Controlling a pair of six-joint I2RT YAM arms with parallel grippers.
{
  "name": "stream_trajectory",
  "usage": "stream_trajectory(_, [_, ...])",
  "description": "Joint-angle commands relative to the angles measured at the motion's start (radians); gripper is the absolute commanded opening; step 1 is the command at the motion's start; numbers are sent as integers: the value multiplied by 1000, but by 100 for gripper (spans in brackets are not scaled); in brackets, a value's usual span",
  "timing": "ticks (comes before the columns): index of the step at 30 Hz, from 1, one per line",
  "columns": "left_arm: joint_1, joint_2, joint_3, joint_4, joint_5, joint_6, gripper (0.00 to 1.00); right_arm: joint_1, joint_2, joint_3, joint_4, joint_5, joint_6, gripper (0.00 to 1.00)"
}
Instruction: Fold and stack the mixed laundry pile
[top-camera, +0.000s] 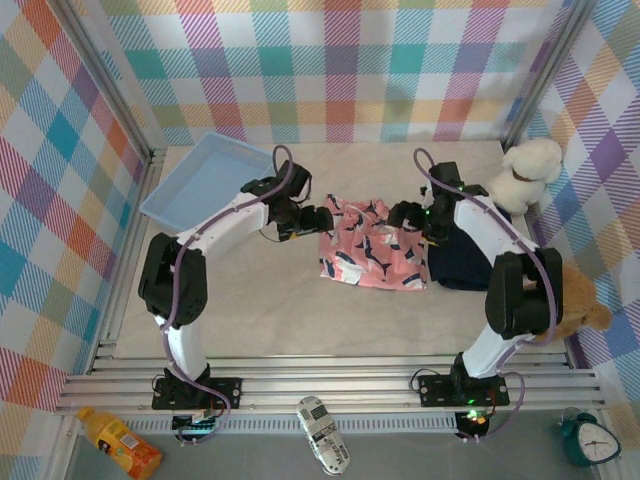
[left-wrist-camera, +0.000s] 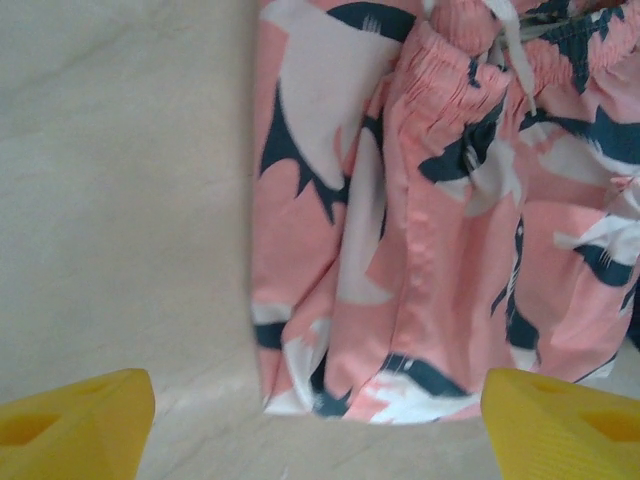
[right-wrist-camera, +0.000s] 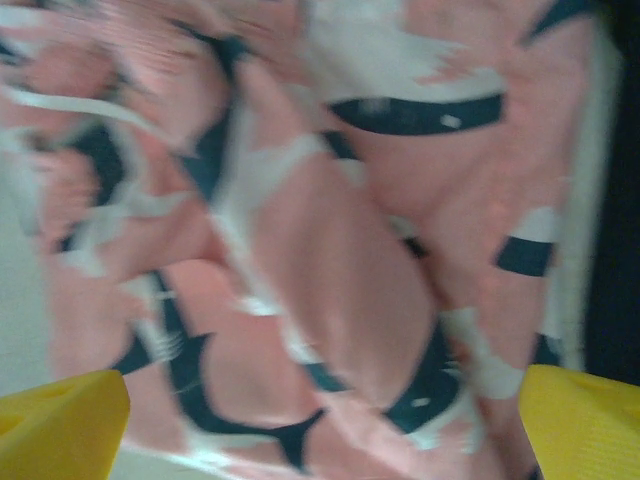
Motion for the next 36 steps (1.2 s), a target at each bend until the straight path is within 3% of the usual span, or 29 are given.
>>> stream_trajectory(1, [-16,76,-31,140,115,-26,89,-22,32,-42,-51,66,-73,99])
stream_trajectory(12, [-87,213,-23,116,103,45,84,-19,77,-193,119,-119,-5,99])
stream_trajectory(16, [-104,238,-12,116,117,43,77,-13,106,-204,153,-143,22,90])
stream_trajectory(19, [-124,267,15,115,133,40,59,-13,130,-198,155,-143,26,75])
stream_trajectory(21, [-134,289,35,101,123,32,43,-13,139,-196,159,-146,25,60])
stream_trajectory(23, [-138,301,49,93,109,13,34,-12,145,-189,158,-152,20,45])
stream_trajectory(28, [-137,289,85,29,44,10,0,-9,131,-144,121,-150,-9,19])
stream_trajectory(31, [-138,268,111,-7,35,15,0,-9,121,-88,72,-152,-41,0])
stream_trajectory(36, [-137,221,184,-41,41,-13,0,-9,90,49,-47,-123,-89,0])
